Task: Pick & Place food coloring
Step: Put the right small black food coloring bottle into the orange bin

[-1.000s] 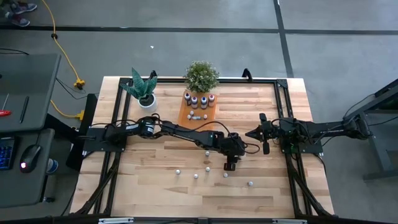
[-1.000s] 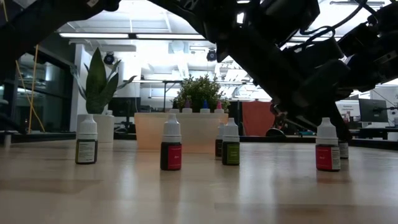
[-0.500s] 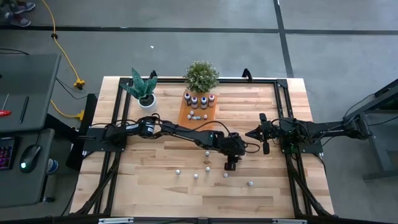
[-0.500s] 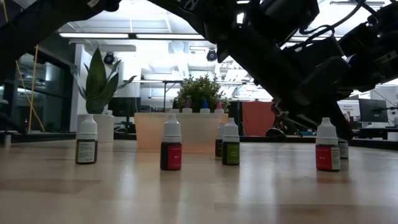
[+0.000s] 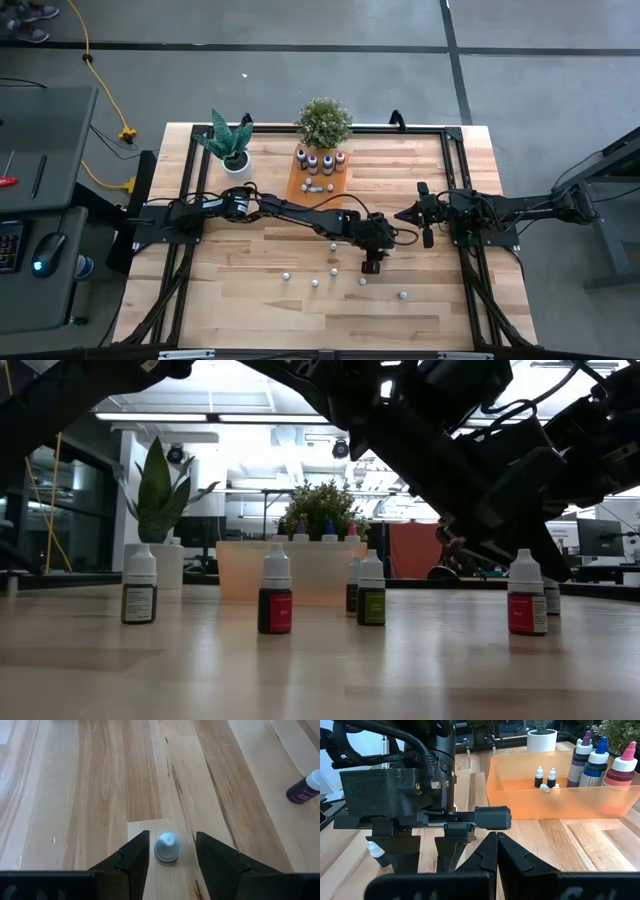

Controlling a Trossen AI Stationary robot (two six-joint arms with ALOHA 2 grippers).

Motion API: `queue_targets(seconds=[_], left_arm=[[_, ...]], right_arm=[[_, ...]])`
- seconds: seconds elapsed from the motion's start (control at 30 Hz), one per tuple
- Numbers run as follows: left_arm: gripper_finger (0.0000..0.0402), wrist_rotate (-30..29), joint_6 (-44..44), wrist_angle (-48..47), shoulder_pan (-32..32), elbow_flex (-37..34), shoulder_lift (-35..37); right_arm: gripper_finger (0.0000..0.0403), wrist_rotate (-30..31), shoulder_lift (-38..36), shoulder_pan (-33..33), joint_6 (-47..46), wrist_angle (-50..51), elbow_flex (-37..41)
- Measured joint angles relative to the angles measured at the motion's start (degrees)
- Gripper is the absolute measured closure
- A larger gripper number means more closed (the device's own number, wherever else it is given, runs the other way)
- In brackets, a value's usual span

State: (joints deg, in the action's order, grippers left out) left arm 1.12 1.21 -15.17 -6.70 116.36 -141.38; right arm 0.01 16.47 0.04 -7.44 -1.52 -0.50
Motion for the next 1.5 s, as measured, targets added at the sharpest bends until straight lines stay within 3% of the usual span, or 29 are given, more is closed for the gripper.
queue_targets(seconds=[0.13, 0.57, 0.9, 1.33, 1.5], left_arm=[[0.026, -0.15, -0.02, -0.03, 0.0, 0.0, 0.0], [0.0356, -0.17, -0.02, -0.71, -0.02, 0.0, 0.11], [0.036, -0.19, 1.18, -1.79, -0.04, 0.04, 0.43], [0.0361, -0.78, 5.0, -7.27, -0.01, -0.1, 7.87], [0.0362, 2.04, 8.37, -9.23, 0.33, 0.0, 10.7]], right_arm=[[0.0402, 0.0, 0.0, -0.01, 0.0, 0.0, -0.01], [0.0402, 0.0, 0.0, 0.01, 0.0, 0.0, 0.01], [0.0402, 0.0, 0.0, 0.01, 0.0, 0.0, -0.01], [0.0402, 0.02, 0.04, 0.01, 0.0, 0.0, 0.01], [0.0402, 0.03, 0.21, 0.01, 0.0, -0.18, 0.0]])
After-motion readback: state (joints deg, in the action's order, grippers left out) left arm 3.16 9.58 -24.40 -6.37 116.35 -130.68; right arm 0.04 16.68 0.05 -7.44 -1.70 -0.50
